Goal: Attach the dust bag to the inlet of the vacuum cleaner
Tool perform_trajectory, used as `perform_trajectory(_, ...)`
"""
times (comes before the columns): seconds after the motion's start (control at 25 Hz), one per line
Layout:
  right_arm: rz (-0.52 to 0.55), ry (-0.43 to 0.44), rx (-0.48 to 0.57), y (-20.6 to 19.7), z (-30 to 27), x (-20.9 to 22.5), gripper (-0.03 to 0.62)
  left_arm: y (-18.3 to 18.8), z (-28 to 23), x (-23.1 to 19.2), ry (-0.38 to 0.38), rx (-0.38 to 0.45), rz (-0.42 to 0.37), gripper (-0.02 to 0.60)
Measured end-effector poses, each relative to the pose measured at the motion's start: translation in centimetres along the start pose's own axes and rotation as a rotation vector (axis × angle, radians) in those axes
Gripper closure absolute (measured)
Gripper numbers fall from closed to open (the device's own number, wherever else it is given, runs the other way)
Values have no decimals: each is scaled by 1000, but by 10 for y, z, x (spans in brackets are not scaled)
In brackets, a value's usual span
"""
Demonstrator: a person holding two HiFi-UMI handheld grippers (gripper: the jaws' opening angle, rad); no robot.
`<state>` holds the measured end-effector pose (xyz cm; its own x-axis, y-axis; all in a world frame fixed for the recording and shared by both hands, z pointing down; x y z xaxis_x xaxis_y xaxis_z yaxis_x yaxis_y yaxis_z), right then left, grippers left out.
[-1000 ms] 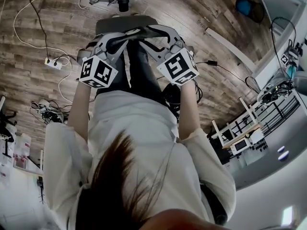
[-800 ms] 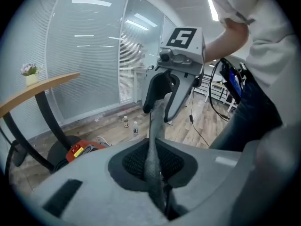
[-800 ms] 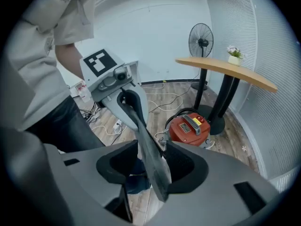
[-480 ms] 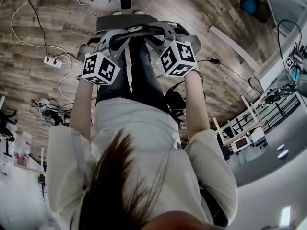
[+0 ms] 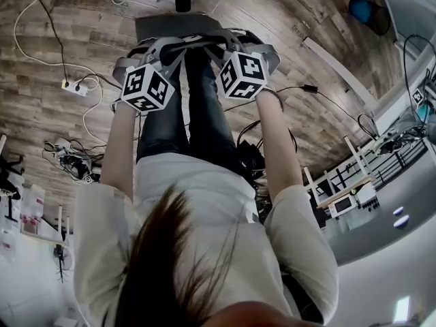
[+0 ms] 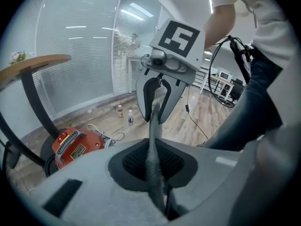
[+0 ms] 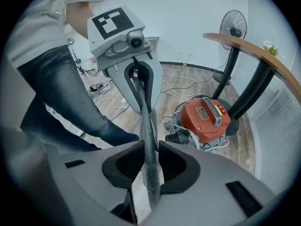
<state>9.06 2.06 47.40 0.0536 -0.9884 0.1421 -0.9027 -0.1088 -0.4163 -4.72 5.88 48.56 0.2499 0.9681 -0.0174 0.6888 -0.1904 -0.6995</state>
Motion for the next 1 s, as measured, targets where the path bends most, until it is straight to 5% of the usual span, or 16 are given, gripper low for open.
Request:
perform_trajectory(0.32, 66, 6, -79, -14, -37, 10, 559, -23, -37, -7, -8, -26, 41, 538)
perform_trajectory(1.0, 17, 15, -61, -25, -89, 35, 565, -67, -79, -27, 64, -209, 207, 519)
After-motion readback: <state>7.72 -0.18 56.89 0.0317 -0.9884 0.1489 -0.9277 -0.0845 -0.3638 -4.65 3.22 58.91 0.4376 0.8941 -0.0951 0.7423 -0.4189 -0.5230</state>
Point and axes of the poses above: the fingertips, and each gripper's own axes: z backward along the fingers, x to its right, y out of its top, the point moved 10 cm from there along z, backward along the fingers, and after that the axes turned 8 degrees about -z, right-handed, at the moved point
